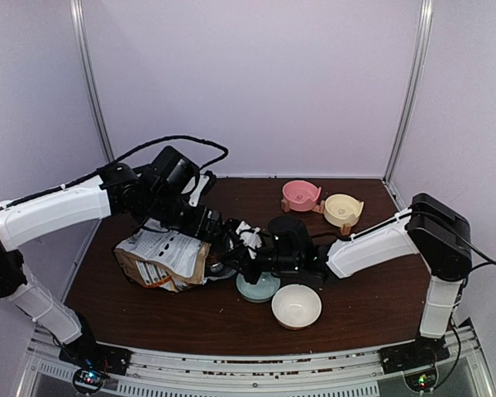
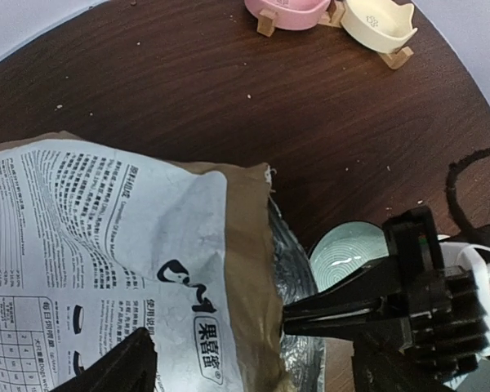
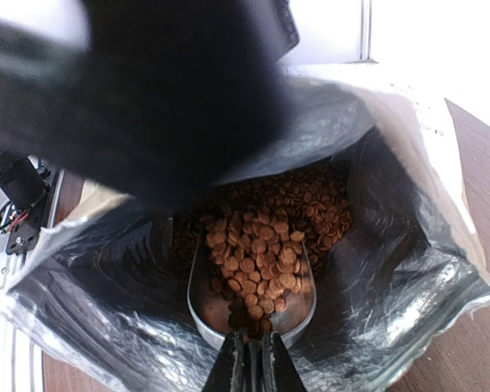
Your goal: Serve the pet food
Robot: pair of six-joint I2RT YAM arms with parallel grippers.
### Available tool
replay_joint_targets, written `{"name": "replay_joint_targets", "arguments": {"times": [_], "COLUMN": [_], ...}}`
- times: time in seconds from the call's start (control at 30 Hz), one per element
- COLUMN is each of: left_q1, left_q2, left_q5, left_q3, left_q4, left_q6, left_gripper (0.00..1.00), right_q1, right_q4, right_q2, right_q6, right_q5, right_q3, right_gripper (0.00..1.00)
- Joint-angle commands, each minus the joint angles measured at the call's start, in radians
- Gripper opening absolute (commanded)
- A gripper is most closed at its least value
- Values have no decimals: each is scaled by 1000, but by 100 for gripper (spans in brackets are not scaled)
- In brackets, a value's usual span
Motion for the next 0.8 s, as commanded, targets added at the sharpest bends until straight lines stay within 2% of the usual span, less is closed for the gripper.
{"name": "replay_joint_targets", "arguments": {"times": [0.0,0.07,0.13,0.37,0.43,0.6,0.77], "left_q1": [-19,-23,-25,-26,-26,-26,-25], "left_q2": [52,87,109,95,85,13,-60], "left_q5": [-41,-92,-147,-201,-221,-289,-300], "left_q3": [76,95,109,110,116,112,117], "left_q4": [-71,-116,-161,-167,-166,-146,-130], "left_q6": [24,24,17,-22,-35,-90,-124], "left_gripper": [86,86,77,15,0,0,0], "right_q1": [-3,-3,-3,-2,-3,-2,-3], "right_q4": [67,74,83,111,121,162,196], "right_q2": [-53,-67,-81,-129,-138,-187,-257], "right_q6": [-4,-8,-12,-42,-48,-50,-41], "right_q5": [21,24,28,42,43,51,59], "right_q3": [-8,-17,-34,-89,-103,-150,-194], "right_gripper": [0,0,0,0,0,0,0]}}
